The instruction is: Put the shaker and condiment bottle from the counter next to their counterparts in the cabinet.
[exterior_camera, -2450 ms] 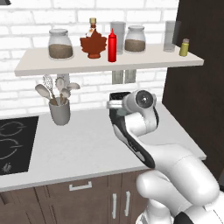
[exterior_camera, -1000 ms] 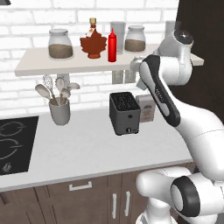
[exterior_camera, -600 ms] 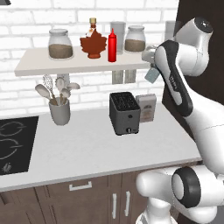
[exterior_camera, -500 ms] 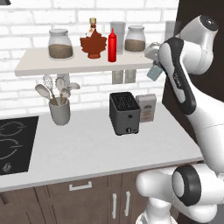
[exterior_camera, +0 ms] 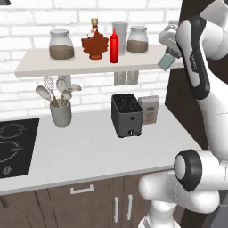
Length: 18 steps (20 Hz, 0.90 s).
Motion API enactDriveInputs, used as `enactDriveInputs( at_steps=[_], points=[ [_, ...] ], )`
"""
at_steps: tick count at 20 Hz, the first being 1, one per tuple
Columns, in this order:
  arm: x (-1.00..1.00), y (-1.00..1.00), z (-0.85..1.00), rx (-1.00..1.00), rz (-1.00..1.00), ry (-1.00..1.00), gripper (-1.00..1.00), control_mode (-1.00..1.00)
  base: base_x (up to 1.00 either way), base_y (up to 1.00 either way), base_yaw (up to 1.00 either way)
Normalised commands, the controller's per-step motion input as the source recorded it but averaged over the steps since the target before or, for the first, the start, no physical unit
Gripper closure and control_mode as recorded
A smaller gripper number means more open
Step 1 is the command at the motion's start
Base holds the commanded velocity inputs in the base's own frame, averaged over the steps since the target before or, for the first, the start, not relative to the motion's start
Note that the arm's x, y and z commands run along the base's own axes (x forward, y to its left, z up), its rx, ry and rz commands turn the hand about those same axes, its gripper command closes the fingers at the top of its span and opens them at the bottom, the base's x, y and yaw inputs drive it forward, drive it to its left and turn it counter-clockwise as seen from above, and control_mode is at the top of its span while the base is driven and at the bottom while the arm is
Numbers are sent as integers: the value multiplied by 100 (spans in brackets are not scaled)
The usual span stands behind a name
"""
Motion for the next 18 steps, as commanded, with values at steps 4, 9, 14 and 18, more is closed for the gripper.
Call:
enactDriveInputs(
  at_steps=[4, 9, 14, 18],
  points=[
    [8, -19, 14, 0, -4, 2, 100, -100, 0, 0, 0],
    [2, -22, 0, -9, -22, 2, 100, -100, 0, 0, 0],
    [4, -18, 0, -4, -17, 0, 100, -100, 0, 0, 0],
    [4, -19, 0, 6, 0, 1, 100, -100, 0, 0, 0]
  ],
)
